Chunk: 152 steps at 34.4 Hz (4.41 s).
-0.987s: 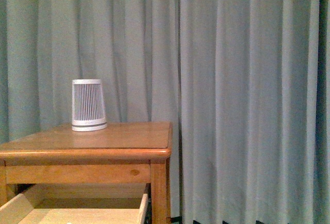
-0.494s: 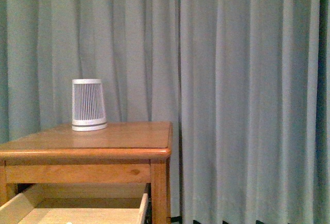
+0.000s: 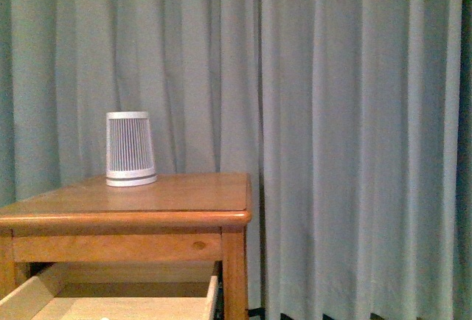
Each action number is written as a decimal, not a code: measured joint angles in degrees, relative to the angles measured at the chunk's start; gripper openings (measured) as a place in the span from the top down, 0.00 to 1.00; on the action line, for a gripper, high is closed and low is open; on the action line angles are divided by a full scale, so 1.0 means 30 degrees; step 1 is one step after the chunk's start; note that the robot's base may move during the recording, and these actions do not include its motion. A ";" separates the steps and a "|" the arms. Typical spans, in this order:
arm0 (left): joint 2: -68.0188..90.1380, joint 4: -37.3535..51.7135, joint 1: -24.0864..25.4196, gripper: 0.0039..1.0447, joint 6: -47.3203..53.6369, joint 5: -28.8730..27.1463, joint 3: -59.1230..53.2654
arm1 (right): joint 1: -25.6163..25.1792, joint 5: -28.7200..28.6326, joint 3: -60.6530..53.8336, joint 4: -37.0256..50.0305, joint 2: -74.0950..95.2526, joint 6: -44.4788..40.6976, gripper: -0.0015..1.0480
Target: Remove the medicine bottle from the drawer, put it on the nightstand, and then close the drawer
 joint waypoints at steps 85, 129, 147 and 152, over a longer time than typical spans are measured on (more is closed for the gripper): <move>-0.0051 -0.0044 -0.0007 0.06 0.0036 -0.0058 0.0000 | 0.7759 0.4065 2.6753 0.5289 4.2359 0.3322 0.07; -0.0051 -0.0044 -0.0007 0.06 0.0036 -0.0058 0.0000 | 0.8728 0.4437 3.7273 -0.3526 4.9105 0.5610 0.08; -0.0051 -0.0044 -0.0007 0.06 0.0036 -0.0058 0.0000 | 0.8918 0.4925 3.7273 -0.3009 4.9105 0.5588 0.71; -0.0051 -0.0044 -0.0007 0.06 0.0036 -0.0051 0.0000 | 0.8976 0.5034 3.6589 -0.2703 4.8785 0.5610 0.72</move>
